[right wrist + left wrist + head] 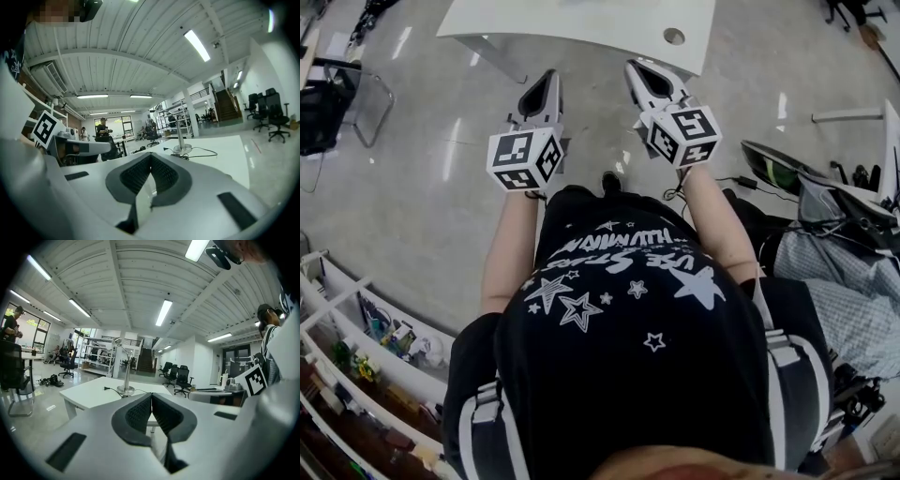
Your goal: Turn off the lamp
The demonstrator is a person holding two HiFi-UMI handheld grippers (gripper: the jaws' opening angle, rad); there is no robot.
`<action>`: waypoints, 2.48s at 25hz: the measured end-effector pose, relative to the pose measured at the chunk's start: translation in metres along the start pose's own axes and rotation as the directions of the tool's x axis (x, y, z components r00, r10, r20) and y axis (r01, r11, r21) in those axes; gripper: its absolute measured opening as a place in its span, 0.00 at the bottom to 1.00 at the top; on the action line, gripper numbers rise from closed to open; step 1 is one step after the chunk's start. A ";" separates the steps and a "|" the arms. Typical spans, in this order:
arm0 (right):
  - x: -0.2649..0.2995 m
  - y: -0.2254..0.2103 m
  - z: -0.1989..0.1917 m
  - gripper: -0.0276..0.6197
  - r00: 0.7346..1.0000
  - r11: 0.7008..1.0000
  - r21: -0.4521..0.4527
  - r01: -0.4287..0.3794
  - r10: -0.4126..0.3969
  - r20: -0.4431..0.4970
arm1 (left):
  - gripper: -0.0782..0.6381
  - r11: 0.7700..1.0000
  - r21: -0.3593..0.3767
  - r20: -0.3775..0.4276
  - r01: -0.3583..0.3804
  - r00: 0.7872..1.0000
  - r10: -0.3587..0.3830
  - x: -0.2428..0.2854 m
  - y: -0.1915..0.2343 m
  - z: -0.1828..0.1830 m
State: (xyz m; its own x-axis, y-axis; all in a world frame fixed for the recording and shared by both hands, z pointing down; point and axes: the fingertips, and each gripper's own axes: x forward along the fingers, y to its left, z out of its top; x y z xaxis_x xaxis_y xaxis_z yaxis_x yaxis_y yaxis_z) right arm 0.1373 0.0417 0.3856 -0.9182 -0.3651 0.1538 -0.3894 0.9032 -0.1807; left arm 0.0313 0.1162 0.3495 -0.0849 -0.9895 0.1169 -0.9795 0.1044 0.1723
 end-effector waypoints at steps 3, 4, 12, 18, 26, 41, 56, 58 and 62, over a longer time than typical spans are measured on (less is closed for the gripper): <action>0.007 -0.009 -0.005 0.05 1.000 1.000 0.016 0.009 -0.008 -0.023 | 0.12 1.000 0.003 -0.011 -0.002 1.000 0.002 0.009 0.005 -0.001; 0.009 -0.010 -0.006 0.05 1.000 1.000 0.018 0.007 -0.006 -0.028 | 0.12 1.000 0.005 -0.014 -0.003 1.000 0.003 0.012 0.007 -0.001; 0.037 -0.029 0.005 0.05 0.999 1.000 0.013 0.005 -0.005 -0.034 | 0.12 1.000 0.016 -0.023 0.018 1.000 -0.018 0.049 0.027 0.001; 0.076 -0.049 0.017 0.05 0.999 1.000 0.003 0.021 -0.020 -0.043 | 0.12 0.999 0.017 -0.027 0.049 0.998 -0.049 0.087 0.049 0.008; 0.150 -0.077 0.030 0.05 0.997 0.999 0.002 0.036 -0.036 -0.071 | 0.12 0.997 0.017 -0.079 0.071 0.994 -0.070 0.146 0.097 0.006; 0.229 -0.126 0.037 0.05 0.986 0.991 0.037 0.132 -0.127 -0.112 | 0.12 0.985 0.027 -0.204 0.171 0.966 -0.162 0.235 0.141 -0.020; 0.256 -0.165 0.031 0.05 0.959 0.962 0.074 0.263 -0.252 -0.131 | 0.13 0.928 0.014 -0.344 0.371 0.874 -0.344 0.283 0.143 -0.056; 0.256 -0.167 0.027 0.05 0.957 0.961 0.075 0.267 -0.255 -0.140 | 0.13 0.923 0.015 -0.364 0.384 0.862 -0.353 0.285 0.141 -0.062; 0.259 -0.170 0.021 0.05 0.957 0.962 0.079 0.261 -0.247 -0.153 | 0.13 0.923 0.027 -0.386 0.384 0.856 -0.345 0.292 0.142 -0.071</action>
State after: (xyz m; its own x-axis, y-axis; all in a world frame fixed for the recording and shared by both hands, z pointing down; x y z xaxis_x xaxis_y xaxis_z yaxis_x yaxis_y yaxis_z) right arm -0.0360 -0.2116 0.4359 -0.7712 -0.5382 0.3400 -0.6202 0.7557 -0.2104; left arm -0.1195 -0.1511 0.4779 0.3353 -0.8444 0.4179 -0.9416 -0.2860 0.1775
